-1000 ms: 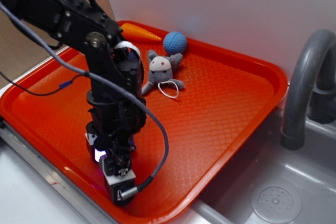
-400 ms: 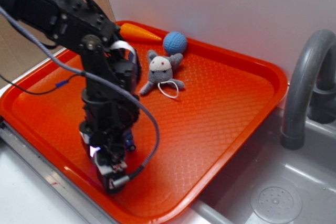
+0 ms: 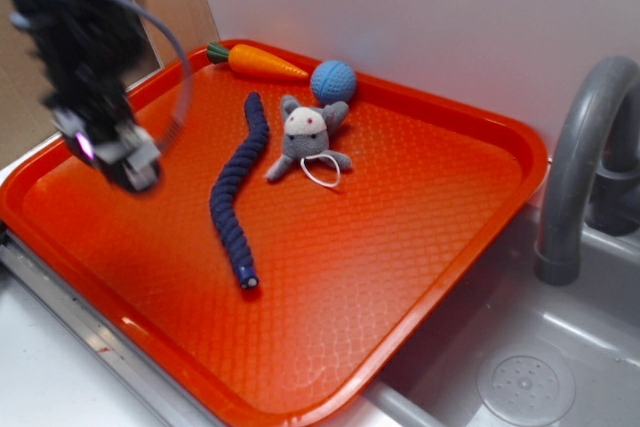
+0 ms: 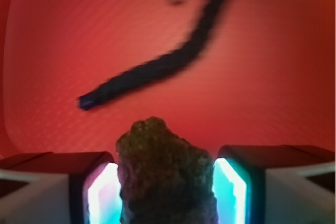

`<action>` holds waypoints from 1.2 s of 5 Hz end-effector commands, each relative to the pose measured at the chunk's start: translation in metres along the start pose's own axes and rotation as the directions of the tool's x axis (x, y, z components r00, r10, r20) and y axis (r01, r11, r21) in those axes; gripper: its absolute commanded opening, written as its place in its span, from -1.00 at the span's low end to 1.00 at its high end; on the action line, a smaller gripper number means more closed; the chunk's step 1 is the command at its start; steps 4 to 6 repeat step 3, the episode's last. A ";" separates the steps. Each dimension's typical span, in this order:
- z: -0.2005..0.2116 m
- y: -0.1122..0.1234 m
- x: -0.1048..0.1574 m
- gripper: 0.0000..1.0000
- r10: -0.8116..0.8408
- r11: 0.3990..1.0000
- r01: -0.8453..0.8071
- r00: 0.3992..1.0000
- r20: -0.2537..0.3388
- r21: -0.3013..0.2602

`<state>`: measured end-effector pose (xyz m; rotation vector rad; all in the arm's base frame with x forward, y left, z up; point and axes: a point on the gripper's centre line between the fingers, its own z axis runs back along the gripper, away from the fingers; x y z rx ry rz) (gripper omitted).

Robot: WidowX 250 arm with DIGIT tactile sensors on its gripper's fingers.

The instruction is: Grab the rock.

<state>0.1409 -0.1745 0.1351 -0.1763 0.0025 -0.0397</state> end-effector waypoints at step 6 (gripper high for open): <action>0.095 0.037 0.009 -1.00 0.022 0.999 -0.028 0.960 0.280 0.019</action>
